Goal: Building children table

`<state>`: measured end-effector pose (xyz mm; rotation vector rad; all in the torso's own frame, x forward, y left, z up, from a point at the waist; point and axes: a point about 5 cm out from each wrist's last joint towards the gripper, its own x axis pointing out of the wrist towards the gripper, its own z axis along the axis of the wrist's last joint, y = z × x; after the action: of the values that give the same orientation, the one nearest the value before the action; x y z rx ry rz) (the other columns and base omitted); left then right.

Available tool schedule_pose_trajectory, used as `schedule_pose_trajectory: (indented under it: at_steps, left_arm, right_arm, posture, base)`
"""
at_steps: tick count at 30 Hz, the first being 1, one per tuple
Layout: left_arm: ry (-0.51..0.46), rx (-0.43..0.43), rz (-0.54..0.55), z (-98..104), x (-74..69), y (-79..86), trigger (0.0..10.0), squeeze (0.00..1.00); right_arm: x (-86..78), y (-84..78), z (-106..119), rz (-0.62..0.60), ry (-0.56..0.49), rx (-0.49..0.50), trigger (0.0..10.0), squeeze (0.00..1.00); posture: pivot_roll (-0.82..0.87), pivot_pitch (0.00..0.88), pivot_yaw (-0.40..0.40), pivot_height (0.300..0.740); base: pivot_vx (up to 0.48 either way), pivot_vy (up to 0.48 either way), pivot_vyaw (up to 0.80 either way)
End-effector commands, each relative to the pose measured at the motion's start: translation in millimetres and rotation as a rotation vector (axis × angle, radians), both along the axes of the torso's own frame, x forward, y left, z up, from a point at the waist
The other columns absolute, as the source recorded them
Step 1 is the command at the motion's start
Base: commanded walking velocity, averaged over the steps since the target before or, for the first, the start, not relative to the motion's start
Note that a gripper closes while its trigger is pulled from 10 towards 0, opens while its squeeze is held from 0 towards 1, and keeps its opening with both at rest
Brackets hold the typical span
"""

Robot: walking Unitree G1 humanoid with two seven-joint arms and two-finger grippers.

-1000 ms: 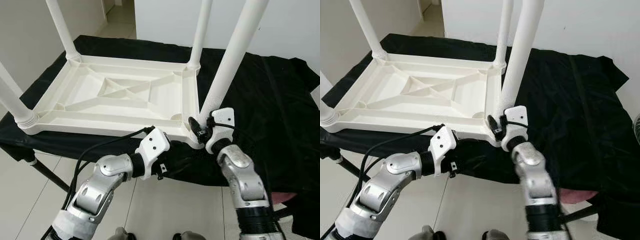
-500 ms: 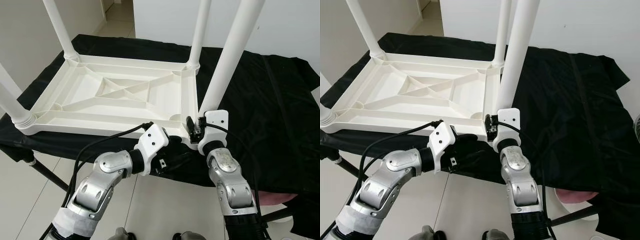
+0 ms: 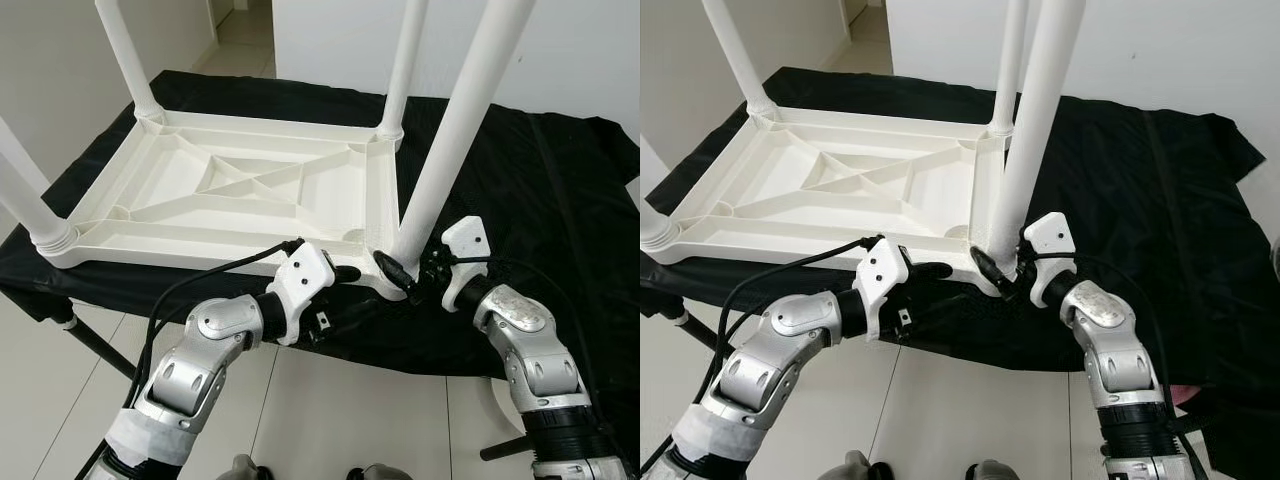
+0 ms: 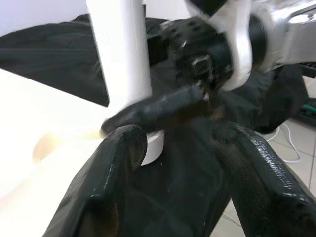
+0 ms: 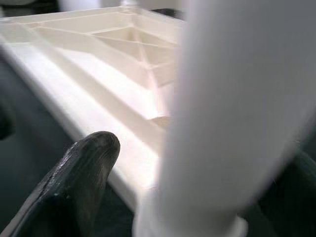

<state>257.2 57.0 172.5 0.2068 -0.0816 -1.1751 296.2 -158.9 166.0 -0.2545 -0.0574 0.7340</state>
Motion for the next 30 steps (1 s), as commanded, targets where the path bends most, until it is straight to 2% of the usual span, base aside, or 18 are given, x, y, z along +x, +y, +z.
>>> schedule_pose_trajectory:
  at_steps: [1,5,6,8,9,10,18,23,24,25,26,27,30]
  left_arm:
    - [-0.012,0.004,0.064,-1,4.7,3.5,10.0,0.0]
    - [-0.015,0.003,0.063,0,5.1,2.6,10.0,0.0]
    - [-0.019,0.002,0.062,1,5.5,2.0,10.0,0.0]
    - [-0.019,0.002,0.062,1,5.5,2.0,10.0,0.0]
    - [-0.022,0.0,0.062,2,5.8,1.4,10.0,0.0]
    - [-0.024,-0.001,0.062,2,5.8,0.9,10.0,0.0]
    - [-0.025,-0.007,0.068,2,4.4,1.7,10.0,0.0]
    - [-0.023,-0.008,0.068,2,3.8,2.0,10.0,0.0]
    - [-0.022,-0.009,0.068,2,3.7,2.0,10.0,0.0]
    - [-0.022,-0.009,0.068,2,3.7,2.0,10.0,0.0]
    - [-0.023,-0.009,0.069,2,3.6,2.0,10.0,0.0]
    - [-0.023,-0.009,0.069,2,3.6,2.0,10.0,0.0]
    - [-0.022,-0.011,0.073,2,4.0,2.2,10.0,0.0]
  right_arm:
    - [1.2,4.7,0,0.06,-0.004,-0.008,10.0,0.0]
    - [6.1,5.9,0,0.084,0.005,-0.017,10.0,0.0]
    - [11.1,6.9,-2,0.104,0.015,-0.029,8.1,0.0]
    - [11.1,6.9,-2,0.104,0.015,-0.029,8.1,0.0]
    - [15.8,6.5,-5,0.119,0.026,-0.05,0.9,0.0]
    - [19.3,5.7,-8,0.129,0.052,-0.046,0.0,0.0]
    - [19.6,1.3,-17,0.153,0.097,-0.01,0.0,0.0]
    - [17.2,2.1,-17,0.133,0.074,0.014,0.0,0.0]
    - [18.0,2.1,-15,0.084,0.064,0.026,10.0,0.0]
    - [18.0,2.1,-15,0.084,0.064,0.026,10.0,0.0]
    - [19.7,1.7,-14,0.021,0.049,0.032,10.0,0.0]
    - [19.7,1.7,-14,0.021,0.049,0.032,10.0,0.0]
    - [20.0,2.6,-13,-0.096,0.022,0.037,10.0,0.0]
  posture:
    - [-0.13,0.035,0.035,0.74]
    - [-0.13,0.032,0.034,0.74]
    - [-0.12,0.031,0.033,0.74]
    - [-0.12,0.031,0.033,0.74]
    - [-0.12,0.027,0.032,0.74]
    - [-0.11,0.027,0.028,0.74]
    - [-0.1,0.03,0.023,0.74]
    - [-0.1,0.035,0.023,0.74]
    - [-0.1,0.037,0.021,0.74]
    - [-0.1,0.037,0.021,0.74]
    - [-0.1,0.039,0.018,0.74]
    - [-0.1,0.039,0.018,0.74]
    - [-0.1,0.039,0.016,0.74]
  base:
    - [0.0,0.0,0.0]
    - [0.0,0.0,0.0]
    - [0.0,0.0,0.0]
    - [0.0,0.0,0.0]
    - [0.0,0.0,0.0]
    - [0.0,0.0,0.0]
    - [0.0,0.0,0.0]
    - [0.0,0.0,0.0]
    - [0.0,0.0,0.0]
    - [0.0,0.0,0.0]
    - [0.0,0.0,0.0]
    - [0.0,0.0,0.0]
    - [0.0,0.0,0.0]
